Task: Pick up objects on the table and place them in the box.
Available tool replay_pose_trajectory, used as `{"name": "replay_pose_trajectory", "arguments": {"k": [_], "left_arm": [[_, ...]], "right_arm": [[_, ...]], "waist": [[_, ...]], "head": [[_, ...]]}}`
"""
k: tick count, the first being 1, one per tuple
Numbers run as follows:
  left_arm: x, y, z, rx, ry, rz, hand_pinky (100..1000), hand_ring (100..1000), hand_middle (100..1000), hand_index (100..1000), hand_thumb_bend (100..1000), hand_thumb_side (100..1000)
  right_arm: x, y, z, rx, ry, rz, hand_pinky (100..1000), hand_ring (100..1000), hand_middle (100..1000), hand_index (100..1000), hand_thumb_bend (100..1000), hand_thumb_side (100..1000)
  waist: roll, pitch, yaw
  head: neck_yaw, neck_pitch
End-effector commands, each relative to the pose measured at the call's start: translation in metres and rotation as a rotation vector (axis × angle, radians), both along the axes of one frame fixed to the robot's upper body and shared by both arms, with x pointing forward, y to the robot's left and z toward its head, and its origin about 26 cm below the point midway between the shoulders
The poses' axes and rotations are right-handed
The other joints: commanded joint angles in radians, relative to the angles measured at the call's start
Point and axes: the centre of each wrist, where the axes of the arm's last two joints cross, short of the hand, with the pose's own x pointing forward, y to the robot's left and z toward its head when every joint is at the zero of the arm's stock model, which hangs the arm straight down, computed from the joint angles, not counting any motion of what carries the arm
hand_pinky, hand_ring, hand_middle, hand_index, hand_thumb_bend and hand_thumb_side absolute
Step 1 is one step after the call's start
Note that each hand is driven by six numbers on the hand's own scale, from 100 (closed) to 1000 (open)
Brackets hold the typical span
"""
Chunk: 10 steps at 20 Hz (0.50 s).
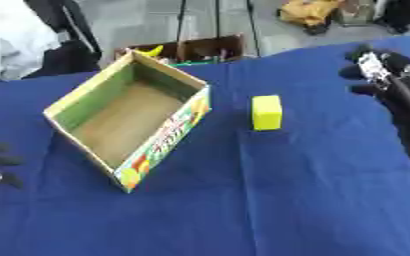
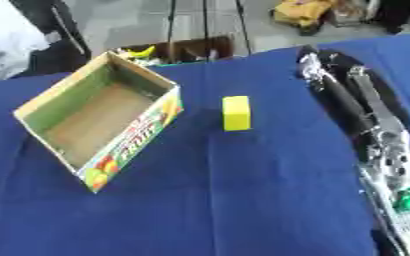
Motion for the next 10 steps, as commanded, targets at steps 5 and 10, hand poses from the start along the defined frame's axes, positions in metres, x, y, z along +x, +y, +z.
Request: {"name": "replay_pose_trajectory", "arguments": {"k": [5,10], "left_arm": [[-0.001,0.001,0.008,0.018,-0.034,-0.002,353,573,607,862,100,948],[-0.001,0.000,0.008,0.021,-0.036,-0.004,353,573,607,863,100,948]], "right_arm": [[-0.002,-0.005,0.017,-0.154,-0.094,-0.032,816,836,647,793,100,759],[-0.001,-0.007,0.027,-0.294,-0.153,-0.037,812,845,677,801,116,817]], "waist": [[-0.002,-0.003,0.004],[0.000,0.006,0.010]], "head": [[0.014,0.000],[0.029,0.000]]}}
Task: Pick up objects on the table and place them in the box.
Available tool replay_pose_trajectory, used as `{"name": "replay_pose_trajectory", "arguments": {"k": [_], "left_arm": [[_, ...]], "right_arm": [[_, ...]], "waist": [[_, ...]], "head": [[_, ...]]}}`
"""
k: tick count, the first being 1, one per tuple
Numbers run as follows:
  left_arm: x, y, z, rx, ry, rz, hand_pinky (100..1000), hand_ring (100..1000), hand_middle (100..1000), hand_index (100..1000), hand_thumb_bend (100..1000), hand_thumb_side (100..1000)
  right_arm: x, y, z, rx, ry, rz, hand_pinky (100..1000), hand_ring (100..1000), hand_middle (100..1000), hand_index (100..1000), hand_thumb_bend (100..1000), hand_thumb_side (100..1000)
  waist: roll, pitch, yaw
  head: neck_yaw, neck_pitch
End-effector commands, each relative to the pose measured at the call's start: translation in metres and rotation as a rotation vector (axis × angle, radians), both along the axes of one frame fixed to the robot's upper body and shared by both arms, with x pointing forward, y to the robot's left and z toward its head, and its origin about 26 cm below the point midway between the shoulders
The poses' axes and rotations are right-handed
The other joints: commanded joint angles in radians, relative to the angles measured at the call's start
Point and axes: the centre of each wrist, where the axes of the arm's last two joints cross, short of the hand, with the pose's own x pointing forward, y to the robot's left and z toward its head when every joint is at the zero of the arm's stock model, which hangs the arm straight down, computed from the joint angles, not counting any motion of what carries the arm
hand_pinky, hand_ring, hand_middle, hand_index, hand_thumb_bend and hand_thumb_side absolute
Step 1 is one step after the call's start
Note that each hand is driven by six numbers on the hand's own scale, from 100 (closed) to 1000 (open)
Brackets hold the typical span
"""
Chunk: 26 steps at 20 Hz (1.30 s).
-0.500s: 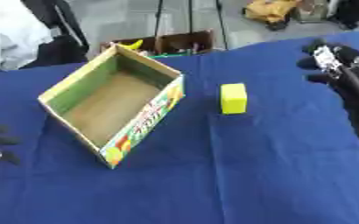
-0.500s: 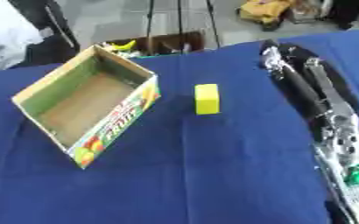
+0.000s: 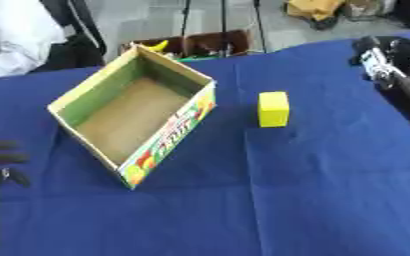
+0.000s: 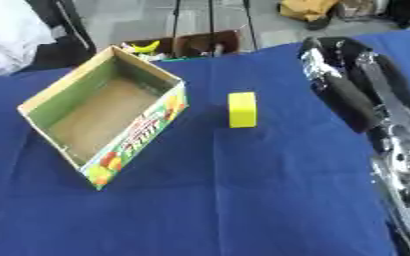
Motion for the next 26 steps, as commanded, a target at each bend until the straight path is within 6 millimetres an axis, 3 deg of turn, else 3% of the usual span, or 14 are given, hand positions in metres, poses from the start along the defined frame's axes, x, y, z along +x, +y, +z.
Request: {"name": "replay_pose_trajectory", "arguments": {"k": [1,8,9,13,18,23,26], "left_arm": [[-0.001,0.000,0.008,0.017,-0.032,-0.001,353,573,607,863,100,948],[-0.001,-0.001,0.008,0.018,-0.034,-0.001,353,573,607,863,100,948],[-0.001,-0.001,0.008,0.019,-0.034,-0.001,353,573,607,863,100,948],[-0.001,-0.001,0.009,0.021,-0.035,-0.002,353,573,607,863,100,948],[0.000,-0.001,0.009,0.023,-0.035,-0.004,354,573,607,863,100,949],[0.000,-0.001,0.009,0.025,-0.032,-0.006,354,573,607,863,100,949],[-0.001,0.000,0.009,0.026,-0.030,-0.005,354,573,607,863,100,949]], "right_arm": [[-0.001,-0.004,0.013,-0.119,-0.061,-0.016,811,845,681,803,142,825],[0.006,-0.010,0.029,-0.361,-0.135,-0.054,807,850,705,813,314,864],[0.006,-0.010,0.032,-0.402,-0.150,-0.057,807,854,722,822,418,895],[0.011,-0.012,0.041,-0.546,-0.177,-0.066,805,858,745,840,593,931],[0.019,-0.013,0.047,-0.687,-0.170,-0.070,806,862,765,857,640,936],[0.028,-0.014,0.051,-0.785,-0.142,-0.069,808,865,786,870,658,911],[0.033,-0.017,0.052,-0.826,-0.123,-0.067,809,867,793,875,661,884]], "waist": [[-0.004,-0.014,0.004],[-0.012,-0.001,0.023],[-0.015,0.000,0.026],[-0.023,0.002,0.038],[-0.034,0.004,0.057],[-0.045,0.001,0.069],[-0.050,-0.002,0.078]], "head": [[0.011,-0.001],[0.003,-0.009],[-0.002,-0.011],[-0.012,-0.012],[-0.024,-0.003],[-0.032,0.039],[-0.031,0.048]]}}
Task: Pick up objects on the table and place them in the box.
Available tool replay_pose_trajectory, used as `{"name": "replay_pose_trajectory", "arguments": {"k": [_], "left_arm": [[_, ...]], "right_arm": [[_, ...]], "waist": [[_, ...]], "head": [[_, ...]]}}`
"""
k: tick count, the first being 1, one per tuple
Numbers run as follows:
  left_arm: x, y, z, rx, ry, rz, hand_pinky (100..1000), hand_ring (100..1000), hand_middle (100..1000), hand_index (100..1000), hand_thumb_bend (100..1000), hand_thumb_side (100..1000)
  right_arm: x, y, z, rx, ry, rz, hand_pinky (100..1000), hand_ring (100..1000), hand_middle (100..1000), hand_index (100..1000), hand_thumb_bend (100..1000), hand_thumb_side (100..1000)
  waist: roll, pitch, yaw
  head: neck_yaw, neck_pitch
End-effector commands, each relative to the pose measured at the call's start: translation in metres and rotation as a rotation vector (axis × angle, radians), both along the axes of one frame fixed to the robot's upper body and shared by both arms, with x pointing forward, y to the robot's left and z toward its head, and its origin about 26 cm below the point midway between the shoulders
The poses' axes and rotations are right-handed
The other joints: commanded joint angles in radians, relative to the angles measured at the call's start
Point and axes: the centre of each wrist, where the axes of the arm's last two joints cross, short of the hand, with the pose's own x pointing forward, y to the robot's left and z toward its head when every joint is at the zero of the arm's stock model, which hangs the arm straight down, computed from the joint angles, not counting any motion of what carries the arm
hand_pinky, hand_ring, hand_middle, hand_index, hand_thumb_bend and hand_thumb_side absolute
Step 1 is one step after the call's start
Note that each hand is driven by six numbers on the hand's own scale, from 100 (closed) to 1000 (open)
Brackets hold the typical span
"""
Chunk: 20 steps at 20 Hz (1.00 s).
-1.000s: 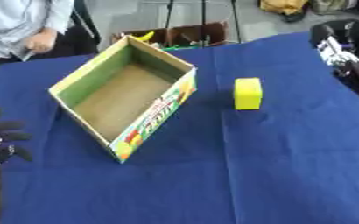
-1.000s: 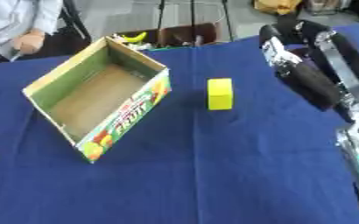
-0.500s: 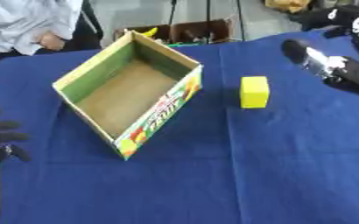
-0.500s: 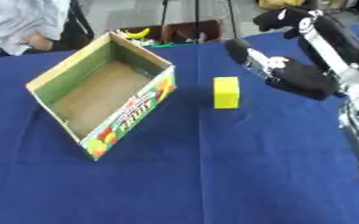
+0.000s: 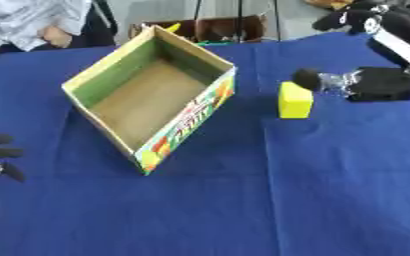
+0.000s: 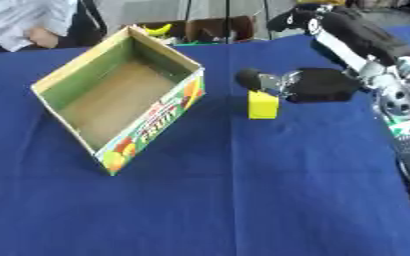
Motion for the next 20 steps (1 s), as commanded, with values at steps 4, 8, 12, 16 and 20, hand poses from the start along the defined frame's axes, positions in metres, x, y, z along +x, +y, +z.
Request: {"name": "replay_pose_trajectory", "arguments": {"k": [4,8,12,16,20], "left_arm": [[-0.002,0.001,0.007,0.016,-0.022,-0.001,355,572,607,863,100,949],[-0.003,0.002,0.006,0.017,-0.018,0.001,355,572,607,863,100,949],[-0.003,0.001,0.006,0.017,-0.017,0.000,355,572,607,863,100,949],[-0.003,0.001,0.005,0.019,-0.014,0.000,355,572,607,863,100,950],[-0.003,0.001,0.004,0.022,-0.011,-0.001,355,572,607,863,100,950]], "right_arm": [[0.006,-0.009,0.012,-0.085,0.016,-0.022,812,871,803,880,659,829],[0.015,-0.014,0.016,-0.124,0.059,-0.030,813,875,811,886,655,789],[0.021,-0.019,0.024,-0.165,0.094,-0.022,815,879,812,897,650,702],[0.029,-0.023,0.031,-0.214,0.129,-0.029,815,880,815,901,631,603],[0.042,-0.026,0.037,-0.250,0.177,-0.039,818,882,814,903,575,556]], "waist": [[-0.009,-0.028,0.015],[-0.011,-0.031,0.019],[-0.011,-0.026,0.015],[-0.009,-0.020,0.010],[-0.010,-0.017,0.016]], "head": [[-0.001,0.024],[-0.006,0.030],[-0.009,0.019],[-0.013,0.006],[-0.016,-0.002]]}}
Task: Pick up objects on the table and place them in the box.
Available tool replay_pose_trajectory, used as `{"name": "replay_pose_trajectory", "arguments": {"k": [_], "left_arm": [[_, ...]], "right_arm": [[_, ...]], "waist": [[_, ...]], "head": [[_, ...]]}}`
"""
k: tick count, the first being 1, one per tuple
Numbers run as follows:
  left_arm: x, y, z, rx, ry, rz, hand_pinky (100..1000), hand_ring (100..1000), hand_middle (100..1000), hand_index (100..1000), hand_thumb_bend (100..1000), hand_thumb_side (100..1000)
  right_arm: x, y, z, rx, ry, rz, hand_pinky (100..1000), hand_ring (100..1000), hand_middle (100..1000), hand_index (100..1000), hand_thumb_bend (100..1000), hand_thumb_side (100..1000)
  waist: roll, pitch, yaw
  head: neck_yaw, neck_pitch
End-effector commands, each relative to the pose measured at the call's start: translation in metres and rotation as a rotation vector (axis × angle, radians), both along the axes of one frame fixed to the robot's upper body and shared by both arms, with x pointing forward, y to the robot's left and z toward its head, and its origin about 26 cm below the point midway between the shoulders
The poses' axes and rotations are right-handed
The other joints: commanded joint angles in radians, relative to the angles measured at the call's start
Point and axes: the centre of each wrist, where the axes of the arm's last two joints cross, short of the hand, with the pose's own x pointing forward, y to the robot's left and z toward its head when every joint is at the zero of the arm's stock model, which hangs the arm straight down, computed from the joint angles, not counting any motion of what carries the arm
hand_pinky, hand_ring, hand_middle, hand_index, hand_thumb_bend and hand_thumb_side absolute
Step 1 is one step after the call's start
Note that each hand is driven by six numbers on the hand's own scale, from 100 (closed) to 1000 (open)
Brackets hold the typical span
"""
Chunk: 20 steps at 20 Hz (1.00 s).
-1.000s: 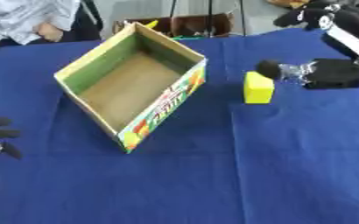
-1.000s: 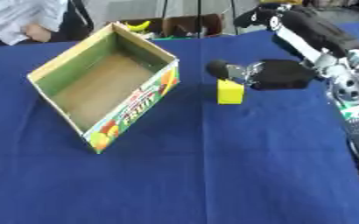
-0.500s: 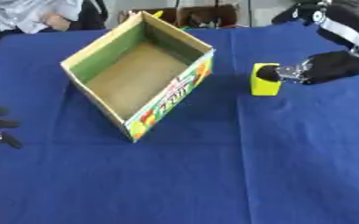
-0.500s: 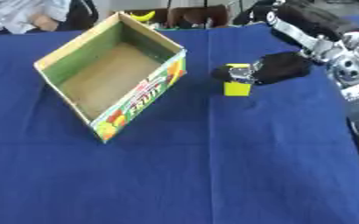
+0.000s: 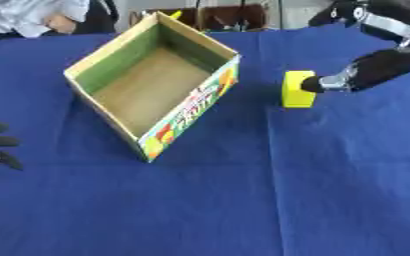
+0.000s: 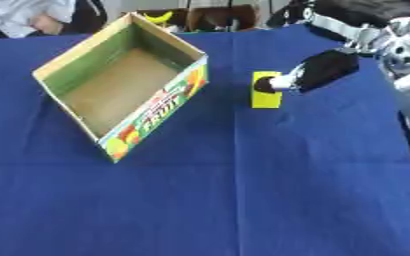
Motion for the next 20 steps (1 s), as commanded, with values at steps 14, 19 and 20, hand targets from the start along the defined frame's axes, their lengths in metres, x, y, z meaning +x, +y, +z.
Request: {"name": "replay_pose_trajectory", "arguments": {"k": [14,19,20], "left_arm": [[-0.003,0.000,0.003,0.021,-0.012,-0.008,355,572,608,863,100,951],[-0.003,-0.001,0.004,0.022,-0.012,-0.013,355,572,608,863,100,950],[-0.003,-0.001,0.004,0.022,-0.013,-0.014,355,572,608,863,100,951]], "right_arm": [[0.051,0.002,0.005,-0.110,0.206,-0.095,830,905,838,918,538,454],[0.059,0.006,0.001,-0.140,0.232,-0.120,828,903,841,914,497,427],[0.061,0.007,0.000,-0.148,0.236,-0.126,829,903,841,913,474,413]], "waist": [[-0.001,-0.016,0.017],[-0.001,-0.011,0.019],[-0.001,-0.010,0.020]], "head": [[-0.025,-0.038],[-0.027,-0.041],[-0.028,-0.042]]}}
